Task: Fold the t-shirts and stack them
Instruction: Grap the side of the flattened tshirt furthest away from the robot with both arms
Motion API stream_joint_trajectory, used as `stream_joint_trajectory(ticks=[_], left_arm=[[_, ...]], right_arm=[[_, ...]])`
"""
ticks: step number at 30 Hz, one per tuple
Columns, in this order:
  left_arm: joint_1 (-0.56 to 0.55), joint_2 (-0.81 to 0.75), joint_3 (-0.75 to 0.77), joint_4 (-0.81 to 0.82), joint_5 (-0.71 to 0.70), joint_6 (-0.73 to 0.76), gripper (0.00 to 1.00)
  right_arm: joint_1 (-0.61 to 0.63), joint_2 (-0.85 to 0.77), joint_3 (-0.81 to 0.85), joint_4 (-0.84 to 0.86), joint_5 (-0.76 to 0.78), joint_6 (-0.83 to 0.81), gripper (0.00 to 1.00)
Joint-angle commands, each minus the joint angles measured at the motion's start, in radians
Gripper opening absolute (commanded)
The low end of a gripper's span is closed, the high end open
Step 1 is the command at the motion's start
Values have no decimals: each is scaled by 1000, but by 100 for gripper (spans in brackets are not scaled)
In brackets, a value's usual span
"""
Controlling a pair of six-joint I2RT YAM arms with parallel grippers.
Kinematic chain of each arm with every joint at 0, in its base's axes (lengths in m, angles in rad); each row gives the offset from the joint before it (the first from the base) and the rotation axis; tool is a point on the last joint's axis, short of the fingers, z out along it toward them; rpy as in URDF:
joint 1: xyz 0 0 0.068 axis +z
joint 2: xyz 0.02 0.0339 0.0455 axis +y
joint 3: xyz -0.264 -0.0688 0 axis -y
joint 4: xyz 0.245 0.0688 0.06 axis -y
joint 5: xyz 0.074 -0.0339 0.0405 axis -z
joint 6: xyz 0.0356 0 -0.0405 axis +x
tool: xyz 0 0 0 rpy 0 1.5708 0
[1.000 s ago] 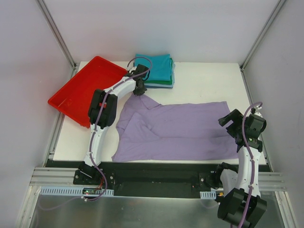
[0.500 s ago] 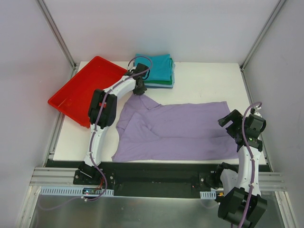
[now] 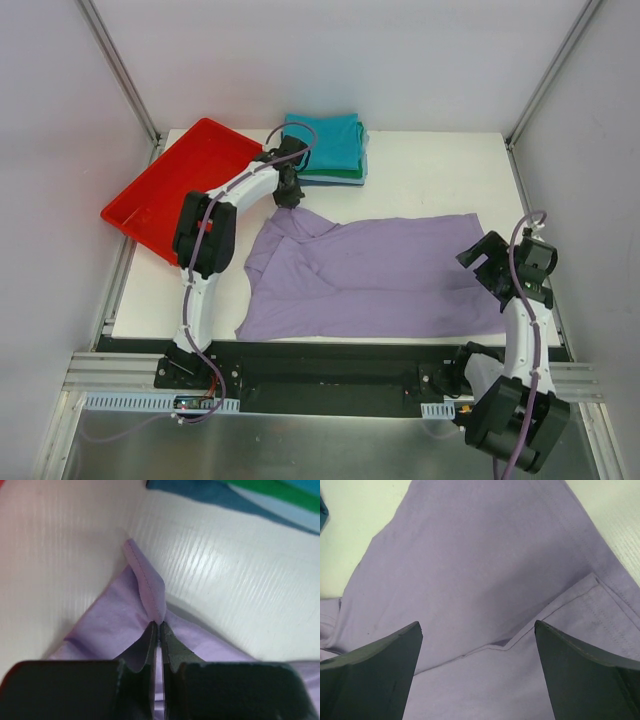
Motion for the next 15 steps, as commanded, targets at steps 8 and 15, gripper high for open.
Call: stream_joint_trajectory(ticks=[8,15], left_arm=[[8,-76,-20,-34,75,11,0],[11,5,78,-34,69,21,0]], right_arm=[[43,396,307,10,87,22,97],[86,794,648,-71,169,-51,93]])
